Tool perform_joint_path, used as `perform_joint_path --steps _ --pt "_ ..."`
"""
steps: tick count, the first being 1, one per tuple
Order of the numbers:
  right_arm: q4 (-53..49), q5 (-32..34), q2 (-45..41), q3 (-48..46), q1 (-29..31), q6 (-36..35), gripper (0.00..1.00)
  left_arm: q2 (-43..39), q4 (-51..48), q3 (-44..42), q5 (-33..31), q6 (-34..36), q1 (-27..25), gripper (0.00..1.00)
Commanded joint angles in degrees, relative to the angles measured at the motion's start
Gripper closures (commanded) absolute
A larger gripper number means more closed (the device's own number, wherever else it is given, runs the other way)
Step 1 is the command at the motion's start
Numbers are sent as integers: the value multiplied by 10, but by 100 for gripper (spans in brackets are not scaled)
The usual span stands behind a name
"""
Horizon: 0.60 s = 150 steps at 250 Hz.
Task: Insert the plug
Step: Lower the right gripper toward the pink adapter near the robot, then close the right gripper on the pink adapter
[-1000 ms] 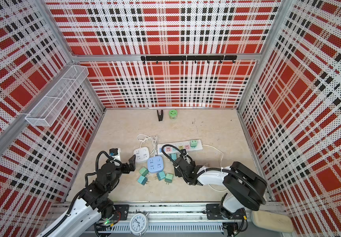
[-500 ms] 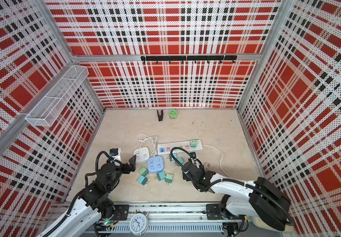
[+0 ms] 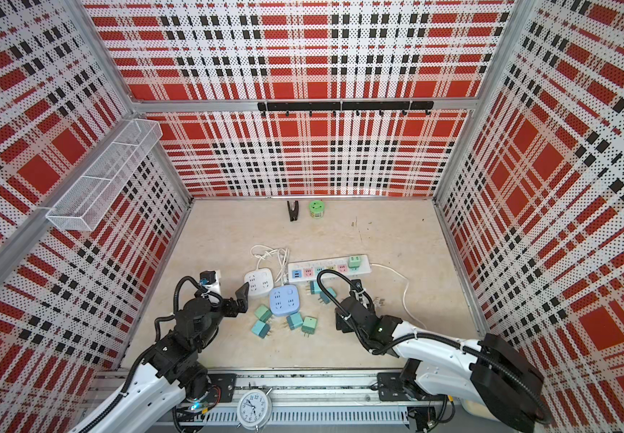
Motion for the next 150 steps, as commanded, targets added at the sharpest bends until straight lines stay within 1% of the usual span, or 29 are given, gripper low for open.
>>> perform_joint_path --steps 1,46,92,122,150 --pt "62 -30 36 9 3 13 20 3 13 15 -1 -3 5 1" --pt "103 -59 109 22 5 19 24 2 13 15 3 -3 6 1" --pt "129 -68 163 38 5 19 25 -1 11 14 -1 -3 6 1" --pt "115 -51 195 64 5 2 27 -2 11 13 -3 -3 6 1" --pt "98 -33 207 76 5 -5 30 -1 12 13 2 -3 6 1"
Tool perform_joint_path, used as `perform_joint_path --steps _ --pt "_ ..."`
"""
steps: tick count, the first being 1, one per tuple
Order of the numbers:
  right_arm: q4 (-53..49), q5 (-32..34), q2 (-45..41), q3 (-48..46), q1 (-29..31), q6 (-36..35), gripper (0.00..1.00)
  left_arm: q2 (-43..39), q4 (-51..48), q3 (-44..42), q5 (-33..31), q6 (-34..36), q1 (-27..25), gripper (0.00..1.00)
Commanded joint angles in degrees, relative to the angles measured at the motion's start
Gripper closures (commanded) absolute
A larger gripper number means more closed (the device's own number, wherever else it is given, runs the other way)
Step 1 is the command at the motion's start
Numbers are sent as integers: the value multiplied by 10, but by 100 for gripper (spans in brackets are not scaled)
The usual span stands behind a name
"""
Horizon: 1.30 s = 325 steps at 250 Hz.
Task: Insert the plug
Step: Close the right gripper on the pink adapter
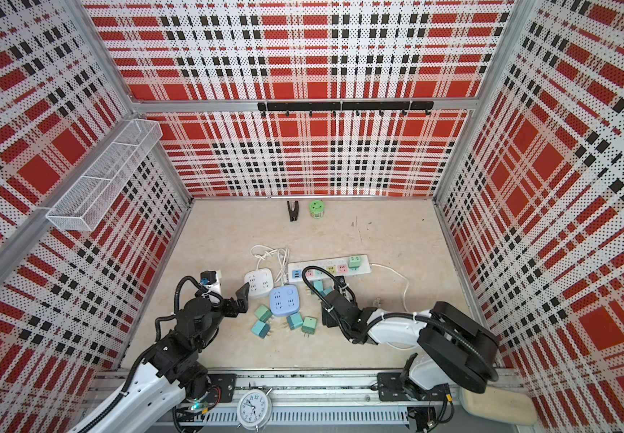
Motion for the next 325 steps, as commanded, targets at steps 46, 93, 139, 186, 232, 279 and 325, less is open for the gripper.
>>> perform_joint_path --steps 46,93,139,186,232,279,325 --pt "-36 22 -2 -5 3 -2 36 -3 11 14 -1 -3 6 1" --pt "-34 12 0 -11 4 -17 41 -4 11 14 1 -3 6 0" --pt "-45 13 18 -2 11 -25 52 -3 12 13 1 -3 6 1" --pt "-48 25 25 0 15 -29 68 0 13 14 2 -3 6 0" --pt "-21 48 -29 -19 17 -44 71 -3 14 11 -3 -9 7 1" --pt "28 70 -74 -32 18 -94 72 -17 5 8 -22 -16 12 1" --pt "120 56 -101 -49 17 -158 73 -42 -15 10 11 -35 27 1"
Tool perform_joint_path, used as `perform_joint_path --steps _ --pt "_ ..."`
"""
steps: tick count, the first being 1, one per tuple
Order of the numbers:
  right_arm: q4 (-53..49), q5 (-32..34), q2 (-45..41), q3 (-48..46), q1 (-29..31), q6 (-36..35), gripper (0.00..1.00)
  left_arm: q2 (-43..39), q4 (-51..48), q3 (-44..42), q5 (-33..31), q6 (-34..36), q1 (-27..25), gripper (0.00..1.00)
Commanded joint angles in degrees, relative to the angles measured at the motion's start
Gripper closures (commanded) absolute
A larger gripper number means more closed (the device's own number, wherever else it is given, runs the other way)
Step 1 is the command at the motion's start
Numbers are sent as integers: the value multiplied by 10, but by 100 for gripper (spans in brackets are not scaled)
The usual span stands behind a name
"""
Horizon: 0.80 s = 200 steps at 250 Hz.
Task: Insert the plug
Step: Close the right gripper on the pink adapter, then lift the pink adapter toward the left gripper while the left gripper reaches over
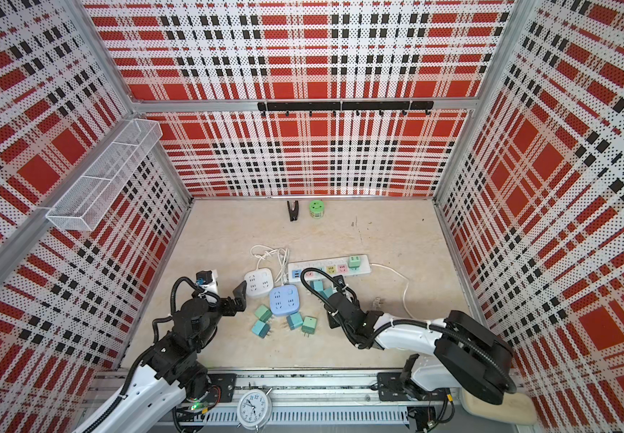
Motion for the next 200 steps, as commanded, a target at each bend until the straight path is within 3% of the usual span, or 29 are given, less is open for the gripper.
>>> perform_joint_path --steps 1,59,120,200 --pt "94 3 -21 -16 2 -60 74 -19 -10 10 18 -23 13 1" --pt "262 -33 -53 -67 2 -159 80 -41 4 1 78 -3 15 1" --pt "359 -63 -102 -113 3 -232 85 13 28 16 135 3 14 6" --pt "403 -87 -174 -155 3 -314 88 125 -24 147 260 -36 -9 15"
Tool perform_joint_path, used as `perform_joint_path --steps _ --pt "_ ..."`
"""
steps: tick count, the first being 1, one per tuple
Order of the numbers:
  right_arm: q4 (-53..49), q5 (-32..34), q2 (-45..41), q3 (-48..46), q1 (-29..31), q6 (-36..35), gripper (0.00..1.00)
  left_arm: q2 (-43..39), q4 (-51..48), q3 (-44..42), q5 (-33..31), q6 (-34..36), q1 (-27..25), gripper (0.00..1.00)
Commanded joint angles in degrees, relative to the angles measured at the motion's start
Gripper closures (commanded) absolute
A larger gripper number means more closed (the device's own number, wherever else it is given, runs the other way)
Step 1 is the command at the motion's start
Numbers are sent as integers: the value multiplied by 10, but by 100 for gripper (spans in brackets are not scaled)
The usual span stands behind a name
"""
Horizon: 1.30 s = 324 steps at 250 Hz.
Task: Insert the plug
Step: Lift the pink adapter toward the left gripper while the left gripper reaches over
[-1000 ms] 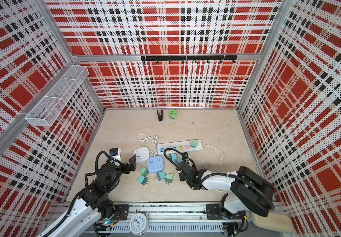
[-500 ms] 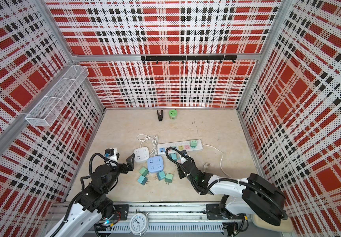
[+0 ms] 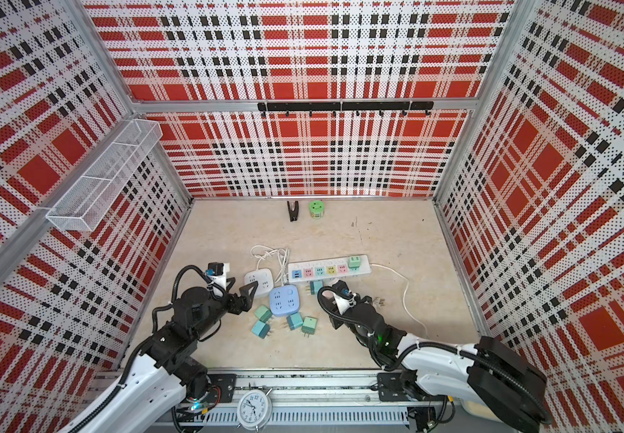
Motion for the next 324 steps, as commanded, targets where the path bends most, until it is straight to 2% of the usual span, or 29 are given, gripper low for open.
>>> perform_joint_path --steps 1,26,67,102,115,160,273,324 --pt "66 -14 -23 -7 3 -54 88 31 -5 47 71 -31 -19 16" --pt "88 -12 -28 -12 2 -74 89 69 -7 81 61 -28 -80 17" --pt "131 -28 -3 -9 2 -115 89 127 -15 137 -6 2 -198 17" --pt "186 -53 22 -20 2 -127 89 179 -14 173 -26 15 -250 18" --pt "213 -78 28 -29 2 -129 89 197 -18 186 -32 15 -257 18" --pt "263 -104 43 -42 2 -139 90 237 5 200 -12 12 -262 19" --pt "289 -149 48 -38 3 -138 90 323 48 234 67 -21 -273 20" --pt "301 -142 49 -40 3 -132 90 356 71 240 90 -47 -274 28"
